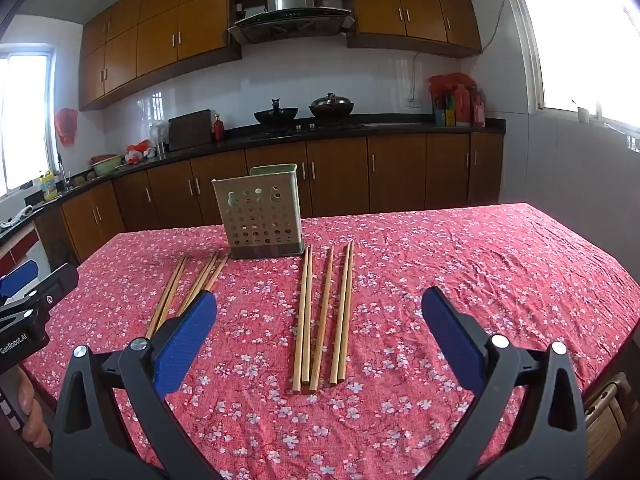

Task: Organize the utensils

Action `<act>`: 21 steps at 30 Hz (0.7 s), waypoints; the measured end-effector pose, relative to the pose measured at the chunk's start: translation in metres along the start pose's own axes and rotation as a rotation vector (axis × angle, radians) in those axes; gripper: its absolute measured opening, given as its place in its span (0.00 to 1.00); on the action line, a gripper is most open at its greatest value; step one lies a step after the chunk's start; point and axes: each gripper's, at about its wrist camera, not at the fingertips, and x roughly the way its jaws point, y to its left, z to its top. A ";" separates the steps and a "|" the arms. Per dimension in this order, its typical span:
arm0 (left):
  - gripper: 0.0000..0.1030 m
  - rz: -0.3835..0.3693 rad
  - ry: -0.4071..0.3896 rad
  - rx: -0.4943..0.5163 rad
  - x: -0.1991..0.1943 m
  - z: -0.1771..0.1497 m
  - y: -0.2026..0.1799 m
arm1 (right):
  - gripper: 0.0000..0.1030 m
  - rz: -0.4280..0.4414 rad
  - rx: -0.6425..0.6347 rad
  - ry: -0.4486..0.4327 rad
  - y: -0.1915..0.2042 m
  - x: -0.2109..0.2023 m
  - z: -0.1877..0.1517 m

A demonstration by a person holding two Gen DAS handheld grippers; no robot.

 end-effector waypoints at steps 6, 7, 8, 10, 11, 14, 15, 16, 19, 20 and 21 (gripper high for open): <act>0.96 -0.001 -0.001 0.001 0.000 0.000 0.000 | 0.98 0.000 0.000 0.000 0.000 0.000 0.000; 0.96 0.000 -0.001 0.001 0.000 0.000 0.000 | 0.98 0.000 0.000 0.000 0.000 0.000 0.000; 0.96 0.000 0.000 0.000 0.000 0.000 0.000 | 0.98 0.000 0.000 0.000 0.000 0.000 0.000; 0.96 -0.001 0.000 -0.001 0.000 0.000 0.000 | 0.98 0.000 0.000 0.000 0.000 0.000 0.000; 0.96 -0.001 0.001 -0.001 0.000 0.000 0.000 | 0.98 0.000 0.000 0.000 0.000 0.000 0.000; 0.96 -0.002 0.001 -0.001 0.000 0.000 -0.001 | 0.98 -0.001 0.000 -0.001 -0.001 0.000 0.000; 0.96 -0.003 0.001 -0.002 0.000 0.000 0.000 | 0.98 -0.001 0.000 -0.001 -0.001 0.000 0.000; 0.96 -0.002 0.001 -0.002 0.000 0.000 0.000 | 0.98 -0.001 0.001 -0.001 -0.001 0.000 0.000; 0.96 -0.002 0.002 -0.002 0.000 0.000 0.000 | 0.98 0.000 -0.001 0.001 0.000 0.000 0.000; 0.96 -0.002 0.002 -0.004 0.000 0.000 0.000 | 0.98 -0.001 -0.002 0.000 0.001 0.000 0.000; 0.96 -0.003 0.002 -0.003 0.000 0.000 0.000 | 0.98 -0.001 -0.002 0.000 0.001 0.000 0.000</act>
